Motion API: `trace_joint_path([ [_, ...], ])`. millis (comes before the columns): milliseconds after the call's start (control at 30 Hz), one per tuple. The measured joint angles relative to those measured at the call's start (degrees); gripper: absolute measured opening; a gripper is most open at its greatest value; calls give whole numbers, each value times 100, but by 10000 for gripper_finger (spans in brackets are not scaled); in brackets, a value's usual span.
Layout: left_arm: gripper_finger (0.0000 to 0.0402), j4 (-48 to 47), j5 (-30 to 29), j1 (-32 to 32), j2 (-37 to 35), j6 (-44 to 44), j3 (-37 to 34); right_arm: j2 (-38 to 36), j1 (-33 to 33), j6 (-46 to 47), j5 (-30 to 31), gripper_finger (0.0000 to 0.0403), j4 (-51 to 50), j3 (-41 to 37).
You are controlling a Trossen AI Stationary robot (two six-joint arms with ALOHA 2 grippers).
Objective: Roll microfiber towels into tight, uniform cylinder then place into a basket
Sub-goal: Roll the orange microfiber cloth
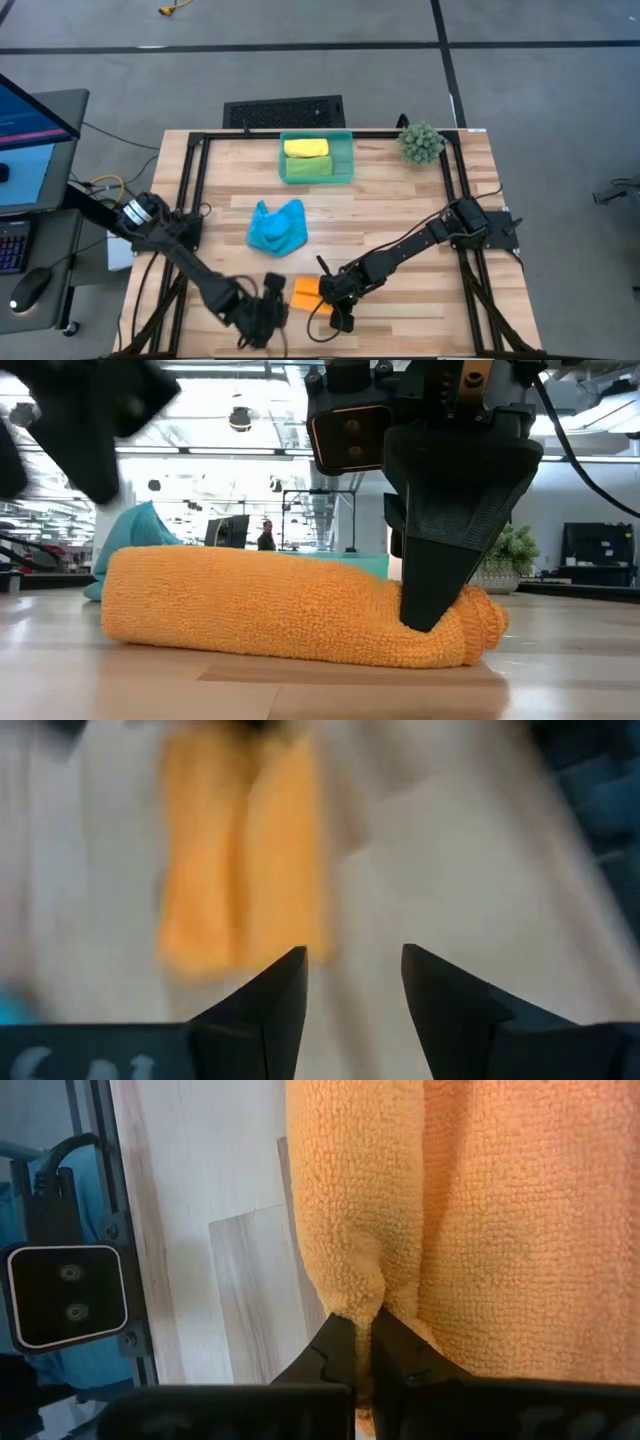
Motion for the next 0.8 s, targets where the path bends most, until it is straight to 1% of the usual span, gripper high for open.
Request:
trace_joint_path([
  [67, 158, 530, -122, -159, 93, 447, 7, 0, -1, 0, -1, 19, 5, 0],
  [167, 158, 1034, -132, -125, 293, 871, 9, 0, -7, 3, -3, 19, 19, 0],
  [300, 158, 940, -91, 158, 587, 1122, 9, 0, -9, 8, -2, 23, 29, 2],
  [367, 158, 939, 110, 299, 672, 1197, 9, 0, -2, 7, 4, 23, 29, 2],
  [433, 158, 1006, 239, 417, 712, 1232, 8, 0, -1, 7, 5, 19, 30, 4],
  [567, 158, 939, 10, 503, 719, 1170, 9, 0, 0, 0, 0, 19, 29, 4],
  [667, 158, 822, 26, 559, 719, 976, 9, 0, 0, -4, 0, 22, 32, 4],
  [800, 158, 752, 376, 728, 735, 732, 12, 0, 0, -40, 0, 20, 36, 4],
])
